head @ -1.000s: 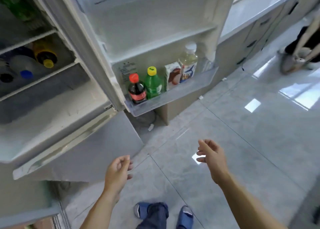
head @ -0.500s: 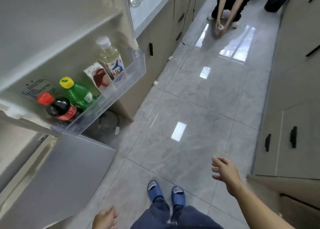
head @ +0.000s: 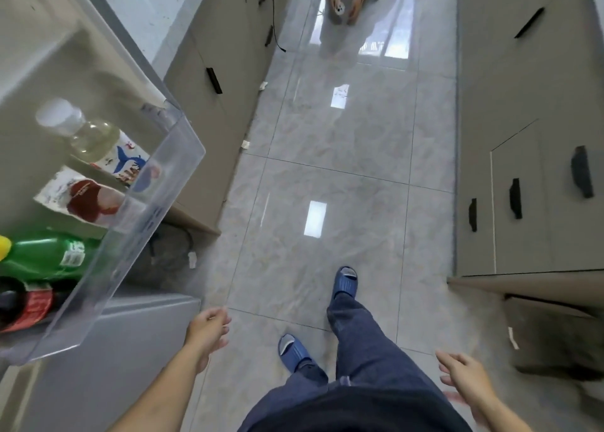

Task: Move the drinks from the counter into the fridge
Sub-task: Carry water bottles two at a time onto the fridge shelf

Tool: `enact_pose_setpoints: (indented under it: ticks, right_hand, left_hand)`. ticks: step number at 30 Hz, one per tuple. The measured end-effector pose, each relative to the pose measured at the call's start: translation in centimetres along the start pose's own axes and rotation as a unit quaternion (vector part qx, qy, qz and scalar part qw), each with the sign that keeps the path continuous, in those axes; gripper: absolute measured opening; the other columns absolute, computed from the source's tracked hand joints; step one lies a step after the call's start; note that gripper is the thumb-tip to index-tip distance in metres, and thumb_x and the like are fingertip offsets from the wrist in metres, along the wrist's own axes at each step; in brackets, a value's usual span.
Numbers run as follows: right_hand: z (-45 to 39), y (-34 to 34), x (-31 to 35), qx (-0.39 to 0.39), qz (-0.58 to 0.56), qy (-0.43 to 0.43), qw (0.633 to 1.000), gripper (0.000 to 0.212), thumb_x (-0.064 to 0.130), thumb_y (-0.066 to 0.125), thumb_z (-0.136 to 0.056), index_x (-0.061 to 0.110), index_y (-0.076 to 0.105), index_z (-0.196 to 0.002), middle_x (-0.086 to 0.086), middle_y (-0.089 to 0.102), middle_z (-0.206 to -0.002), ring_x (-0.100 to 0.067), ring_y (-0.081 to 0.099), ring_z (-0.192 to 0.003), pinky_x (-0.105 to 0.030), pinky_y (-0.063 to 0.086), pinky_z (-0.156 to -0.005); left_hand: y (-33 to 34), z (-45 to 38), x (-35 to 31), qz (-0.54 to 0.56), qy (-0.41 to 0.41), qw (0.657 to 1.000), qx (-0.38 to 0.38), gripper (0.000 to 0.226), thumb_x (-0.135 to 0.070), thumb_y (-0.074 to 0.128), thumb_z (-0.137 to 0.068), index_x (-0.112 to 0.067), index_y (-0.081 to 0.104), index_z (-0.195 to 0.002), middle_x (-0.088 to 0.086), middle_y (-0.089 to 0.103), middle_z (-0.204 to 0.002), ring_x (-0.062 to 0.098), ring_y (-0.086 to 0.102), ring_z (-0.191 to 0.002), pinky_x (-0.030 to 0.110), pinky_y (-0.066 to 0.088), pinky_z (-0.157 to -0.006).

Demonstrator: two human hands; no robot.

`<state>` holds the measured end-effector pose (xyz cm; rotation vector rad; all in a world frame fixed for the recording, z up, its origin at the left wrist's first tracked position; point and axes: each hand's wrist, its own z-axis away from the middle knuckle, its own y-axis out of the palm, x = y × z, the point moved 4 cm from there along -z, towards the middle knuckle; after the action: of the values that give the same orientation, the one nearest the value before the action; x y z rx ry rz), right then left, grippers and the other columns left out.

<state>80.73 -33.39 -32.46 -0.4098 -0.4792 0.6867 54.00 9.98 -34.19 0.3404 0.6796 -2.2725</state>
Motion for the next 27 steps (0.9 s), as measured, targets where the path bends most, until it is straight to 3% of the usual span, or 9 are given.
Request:
enact_pose_setpoints:
  ticks: [3, 6, 7, 10, 12, 16, 24, 27]
  right_hand:
    - [-1.8, -0.2, 1.4, 0.003, 0.008, 0.023, 1.000, 0.019, 0.024, 0.069, -0.093, 0.007, 0.063, -0.098, -0.018, 0.068, -0.102, -0.030, 0.063, -0.082, -0.033, 0.049, -0.061]
    - [-4.6, -0.4, 5.7, 0.009, 0.019, 0.007, 1.000, 0.018, 0.013, 0.070, -0.091, -0.003, 0.064, -0.098, -0.022, 0.068, -0.103, -0.037, 0.066, -0.098, -0.045, 0.055, -0.085]
    - [-5.5, -0.4, 7.9, 0.019, 0.035, -0.006, 0.999, 0.017, 0.012, 0.070, -0.091, -0.003, 0.066, -0.097, -0.021, 0.069, -0.097, -0.039, 0.067, -0.099, -0.045, 0.054, -0.086]
    - [-7.6, -0.5, 15.5, 0.061, 0.076, -0.036, 0.995, 0.014, 0.020, 0.066, -0.093, 0.006, 0.067, -0.091, -0.011, 0.064, -0.079, -0.032, 0.064, -0.074, -0.032, 0.047, -0.063]
    - [-9.2, -0.2, 21.5, 0.078, 0.081, -0.070, 0.991, 0.016, 0.023, 0.063, -0.095, 0.008, 0.065, -0.091, -0.008, 0.060, -0.080, -0.023, 0.052, -0.066, -0.029, 0.043, -0.058]
    - [-11.7, 0.8, 33.3, 0.096, 0.085, -0.140, 0.982, 0.015, 0.029, 0.062, -0.097, 0.014, 0.061, -0.096, -0.007, 0.064, -0.090, -0.023, 0.058, -0.073, -0.034, 0.051, -0.064]
    - [-13.4, 6.0, 51.2, 0.150, 0.125, -0.218, 0.956, 0.019, 0.031, 0.066, -0.090, 0.013, 0.066, -0.094, -0.003, 0.057, -0.078, -0.019, 0.053, -0.065, -0.033, 0.049, -0.059]
    - [-13.9, 8.8, 56.3, 0.166, 0.158, -0.238, 0.944, 0.021, 0.033, 0.065, -0.092, 0.013, 0.066, -0.099, -0.005, 0.059, -0.082, -0.020, 0.055, -0.069, -0.034, 0.050, -0.061]
  left_hand:
    - [2.6, -1.2, -5.5, 0.014, 0.018, 1.000, 0.008, 0.015, -0.022, 0.053, -0.102, -0.012, 0.063, -0.100, 0.009, 0.065, -0.095, 0.019, 0.058, -0.079, 0.029, 0.050, -0.065]
    - [4.8, -2.0, -9.5, 0.021, 0.022, 1.000, 0.004, 0.016, -0.024, 0.054, -0.101, -0.011, 0.063, -0.105, 0.009, 0.066, -0.098, 0.020, 0.059, -0.084, 0.031, 0.050, -0.067]
    - [5.3, -2.1, -10.6, 0.026, 0.021, 0.999, 0.001, 0.016, -0.024, 0.054, -0.101, -0.011, 0.062, -0.106, 0.009, 0.066, -0.098, 0.021, 0.059, -0.085, 0.031, 0.050, -0.068]
    - [6.6, -2.2, -13.2, 0.025, 0.004, 1.000, -0.017, 0.018, -0.026, 0.056, -0.101, -0.011, 0.064, -0.106, 0.010, 0.067, -0.100, 0.022, 0.059, -0.086, 0.035, 0.051, -0.074]
    - [7.3, -2.5, -14.3, 0.022, -0.003, 0.999, -0.034, 0.019, -0.028, 0.056, -0.100, -0.012, 0.064, -0.104, 0.010, 0.068, -0.102, 0.023, 0.060, -0.087, 0.036, 0.052, -0.076]
    - [8.1, -2.7, -16.1, 0.025, -0.030, 0.997, -0.060, 0.017, -0.028, 0.055, -0.101, -0.014, 0.064, -0.100, 0.008, 0.069, -0.101, 0.023, 0.063, -0.089, 0.034, 0.053, -0.072]
    - [9.1, -6.1, -19.5, 0.066, -0.096, 0.989, -0.093, 0.017, -0.023, 0.053, -0.101, -0.013, 0.063, -0.092, 0.012, 0.066, -0.097, 0.022, 0.056, -0.078, 0.030, 0.047, -0.069]
    - [9.7, -8.5, -21.8, 0.091, -0.124, 0.983, -0.104, 0.017, -0.025, 0.052, -0.102, -0.012, 0.061, -0.097, 0.011, 0.067, -0.103, 0.026, 0.061, -0.092, 0.037, 0.051, -0.078]
